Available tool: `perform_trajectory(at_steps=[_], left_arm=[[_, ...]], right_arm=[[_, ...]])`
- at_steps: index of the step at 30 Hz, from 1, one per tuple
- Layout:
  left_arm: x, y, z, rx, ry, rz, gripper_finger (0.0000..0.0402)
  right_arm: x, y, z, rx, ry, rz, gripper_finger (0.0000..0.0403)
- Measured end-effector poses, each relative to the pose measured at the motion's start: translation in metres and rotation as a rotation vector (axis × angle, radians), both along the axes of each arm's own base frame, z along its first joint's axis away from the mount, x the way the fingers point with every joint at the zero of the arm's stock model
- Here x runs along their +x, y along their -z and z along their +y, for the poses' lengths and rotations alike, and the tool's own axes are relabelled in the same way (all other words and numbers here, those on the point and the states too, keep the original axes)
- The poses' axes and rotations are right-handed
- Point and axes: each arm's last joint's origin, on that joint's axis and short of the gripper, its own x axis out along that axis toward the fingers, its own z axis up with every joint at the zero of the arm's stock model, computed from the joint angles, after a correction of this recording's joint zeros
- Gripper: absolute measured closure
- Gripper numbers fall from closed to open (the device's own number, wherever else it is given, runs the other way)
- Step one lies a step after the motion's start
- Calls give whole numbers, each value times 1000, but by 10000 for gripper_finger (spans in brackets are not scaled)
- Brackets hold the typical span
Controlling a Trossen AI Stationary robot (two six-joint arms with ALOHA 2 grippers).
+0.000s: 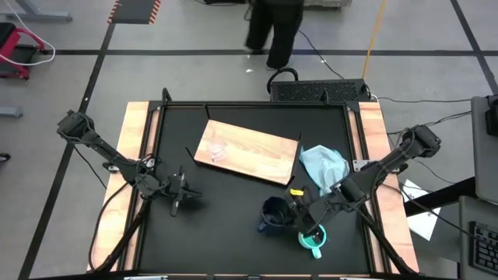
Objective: Stack small to large cups/mugs on shelf
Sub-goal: Put the dark blue mug on the shelf
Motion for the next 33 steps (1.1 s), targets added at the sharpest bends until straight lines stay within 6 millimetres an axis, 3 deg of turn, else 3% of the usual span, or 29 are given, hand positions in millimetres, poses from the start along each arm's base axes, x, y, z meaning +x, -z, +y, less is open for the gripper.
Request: perform_trajectory(at_steps=[11,20,25,33], left_arm=[[0,0,0,1,-1,2,364],[0,0,0,4,0,2,364],[0,0,0,5,-1,1,364],[0,0,0,16,2,0,364]], right_arm=[[-25,-10,-18,42,2,-85,394],[-47,22,-37,97,13,-189,394],[-47,31,-45,102,37,-196,394],[-33,18,-62,186,4,-300,394]])
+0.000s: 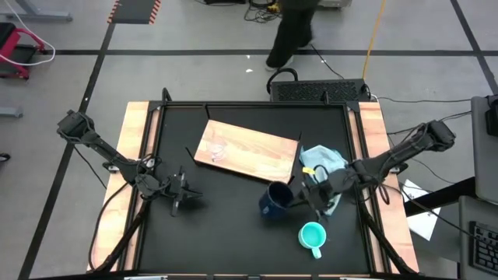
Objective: Stack small to large cups/mugs on shelf
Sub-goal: Put the dark blue mug on the shelf
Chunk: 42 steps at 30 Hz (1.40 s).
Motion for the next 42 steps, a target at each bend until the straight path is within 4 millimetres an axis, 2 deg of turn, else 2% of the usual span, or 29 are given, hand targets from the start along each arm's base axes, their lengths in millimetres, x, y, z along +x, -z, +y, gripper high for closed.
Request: perform_trajectory(at_steps=[6,14,21,26,34,42], left_arm=[[0,0,0,19,5,-2,364],[-1,2,0,34,6,16,364],[-1,3,0,46,8,20,364],[-1,3,1,45,7,23,364],[-1,4,1,48,7,34,364],[-1,5,1,61,8,45,364]], right_arm=[[14,-19,-28,25,79,-13,394],[29,-61,-54,37,113,52,394],[60,-77,-76,17,153,182,394],[81,-76,-98,-17,203,285,394],[102,-51,-127,-120,228,368,394],[113,-32,-139,-227,184,396,394]])
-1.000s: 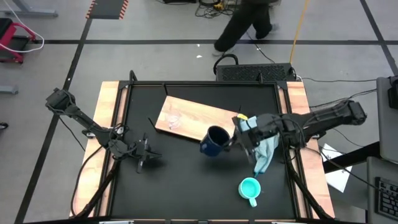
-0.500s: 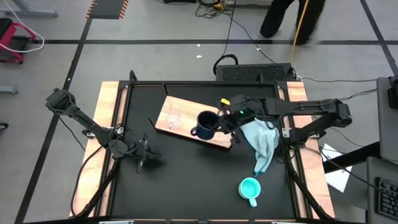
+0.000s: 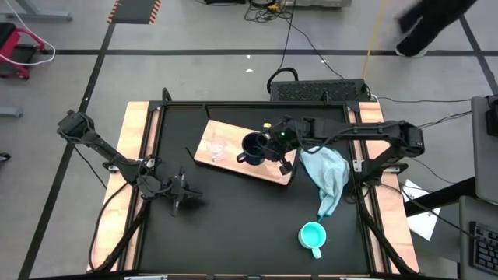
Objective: Stack small to large cups/mugs on shelf
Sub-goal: Put the dark blue mug on the shelf
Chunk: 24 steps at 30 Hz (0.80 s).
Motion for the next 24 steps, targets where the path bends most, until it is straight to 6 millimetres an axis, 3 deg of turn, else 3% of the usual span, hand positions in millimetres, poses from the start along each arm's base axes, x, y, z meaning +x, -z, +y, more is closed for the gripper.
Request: perform_trajectory(at_steps=[12,24], left_arm=[[0,1,0,13,7,11,364],[0,1,0,25,15,10,364]], right_arm=[[11,16,-8,-61,-165,-7,394],[25,41,-15,-69,-177,28,394]])
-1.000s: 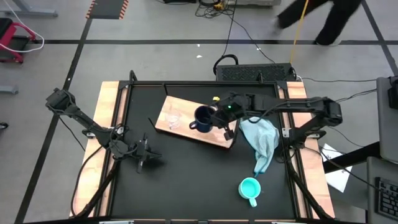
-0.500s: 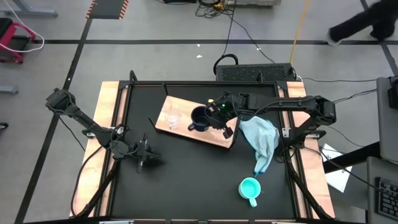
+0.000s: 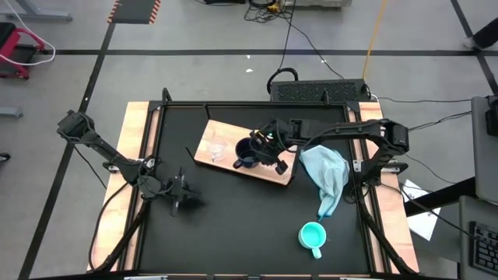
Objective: Stack small to large cups/mugs on shelf
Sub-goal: Put the dark blue mug on the shelf
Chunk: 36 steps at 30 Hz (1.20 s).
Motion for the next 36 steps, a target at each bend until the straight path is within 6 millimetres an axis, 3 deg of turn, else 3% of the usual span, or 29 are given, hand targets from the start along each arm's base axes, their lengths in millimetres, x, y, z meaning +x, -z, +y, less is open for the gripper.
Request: perform_trajectory(at_steps=[21,36], left_arm=[[0,0,0,-1,0,0,364],[0,0,0,-3,-1,-1,364]], right_arm=[[-1,0,-4,74,50,10,394],[-3,16,-2,82,63,-1,394]])
